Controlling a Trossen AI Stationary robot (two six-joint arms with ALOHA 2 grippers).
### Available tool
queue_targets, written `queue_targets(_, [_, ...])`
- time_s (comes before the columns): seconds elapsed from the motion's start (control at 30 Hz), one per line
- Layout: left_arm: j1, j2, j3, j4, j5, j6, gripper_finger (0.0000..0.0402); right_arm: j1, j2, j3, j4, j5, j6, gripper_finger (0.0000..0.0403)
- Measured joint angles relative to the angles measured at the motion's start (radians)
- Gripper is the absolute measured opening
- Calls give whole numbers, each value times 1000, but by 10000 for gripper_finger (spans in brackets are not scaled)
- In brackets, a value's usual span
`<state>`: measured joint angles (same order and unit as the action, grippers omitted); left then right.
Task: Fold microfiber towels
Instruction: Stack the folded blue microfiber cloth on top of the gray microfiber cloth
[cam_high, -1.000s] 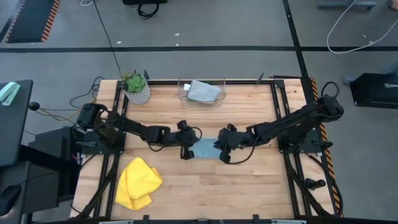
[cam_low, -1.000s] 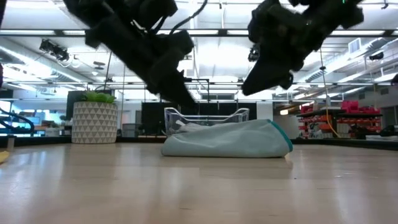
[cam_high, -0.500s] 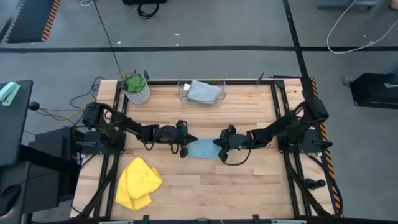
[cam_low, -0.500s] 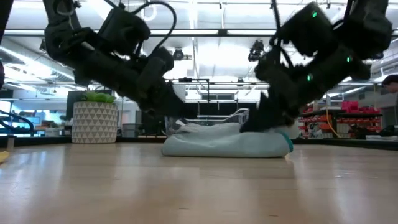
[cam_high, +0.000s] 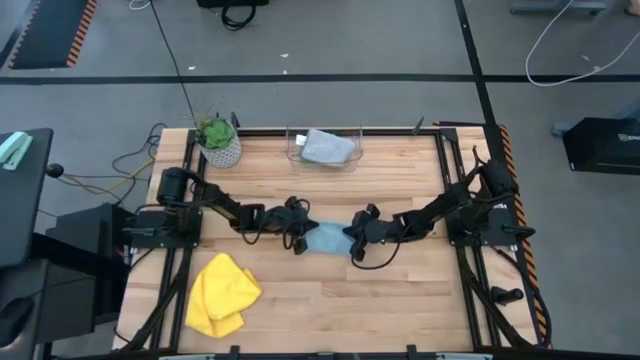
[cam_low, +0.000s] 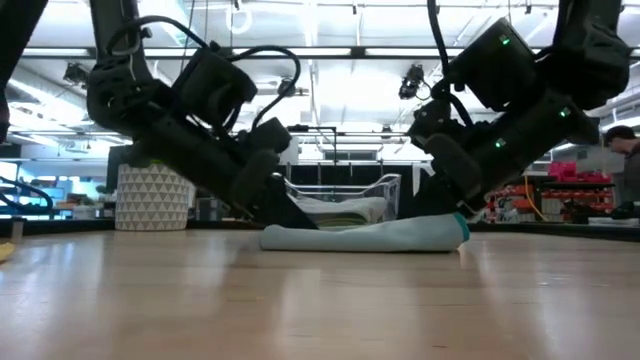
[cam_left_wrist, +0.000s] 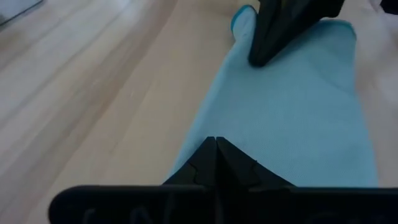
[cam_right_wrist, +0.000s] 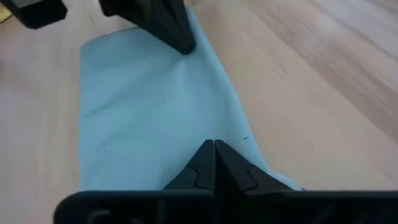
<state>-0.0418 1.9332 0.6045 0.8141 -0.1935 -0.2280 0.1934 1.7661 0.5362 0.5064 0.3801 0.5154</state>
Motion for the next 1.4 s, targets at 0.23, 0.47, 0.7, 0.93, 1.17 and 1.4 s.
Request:
queue_targets(0.23, [20,-27,-3,-23,-6,87,12,2,-14,-3,-27,-4,-2,7])
queue_targets(0.47, [-1,-233,5,-236,155,166,75,2,-23,-4,-39,-7,-19,7])
queue_targets(0.7, [-142,-311,3,-418,104,222,195,2,-27,-5,-41,-9,-35,8])
queue_targets(0.93, [-210,-255,19,-428,-96,345,225,2,-26,-5,-35,-8,-36,7])
queue_targets(1.17, [-207,-176,83,-489,-68,406,191,2,-26,-5,-31,-8,-36,7])
queue_targets(1.4, [-198,-134,143,-569,-76,441,183,4,-26,-5,-28,-8,-36,7])
